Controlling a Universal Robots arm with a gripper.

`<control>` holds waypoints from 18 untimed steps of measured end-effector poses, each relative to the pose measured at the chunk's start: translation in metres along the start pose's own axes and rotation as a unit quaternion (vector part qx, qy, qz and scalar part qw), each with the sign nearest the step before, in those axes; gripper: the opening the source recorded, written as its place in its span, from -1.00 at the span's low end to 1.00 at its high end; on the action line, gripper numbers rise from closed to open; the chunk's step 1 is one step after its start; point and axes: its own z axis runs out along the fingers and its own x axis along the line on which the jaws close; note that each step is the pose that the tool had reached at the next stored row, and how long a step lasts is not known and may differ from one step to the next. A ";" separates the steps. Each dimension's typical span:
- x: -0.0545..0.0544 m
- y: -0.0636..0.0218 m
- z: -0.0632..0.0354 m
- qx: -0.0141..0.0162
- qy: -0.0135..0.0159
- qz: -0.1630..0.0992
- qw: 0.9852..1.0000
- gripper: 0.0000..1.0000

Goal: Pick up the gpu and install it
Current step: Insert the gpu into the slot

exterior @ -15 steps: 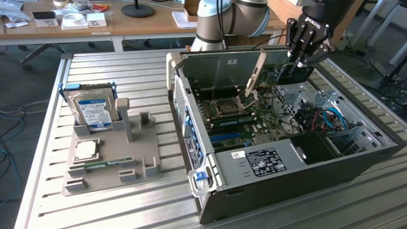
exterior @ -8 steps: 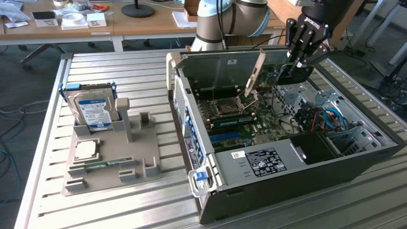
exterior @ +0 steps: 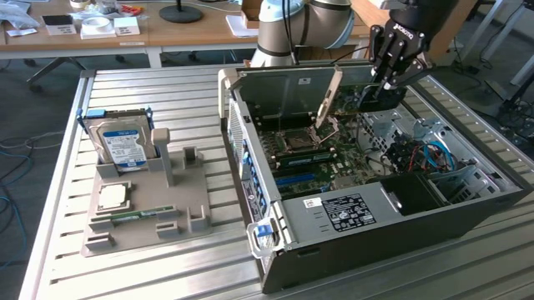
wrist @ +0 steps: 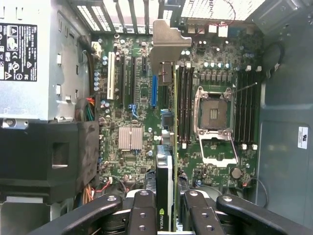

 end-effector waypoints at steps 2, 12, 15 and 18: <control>0.000 0.0015 0.0016 0.000 0.000 0.000 1.000 -0.47; 0.000 0.0028 0.0087 0.000 0.000 0.000 1.000 -0.47; 0.000 0.0028 0.0086 0.000 0.000 0.000 1.000 -0.47; 0.000 0.0029 0.0088 0.000 -0.001 0.000 1.000 -0.47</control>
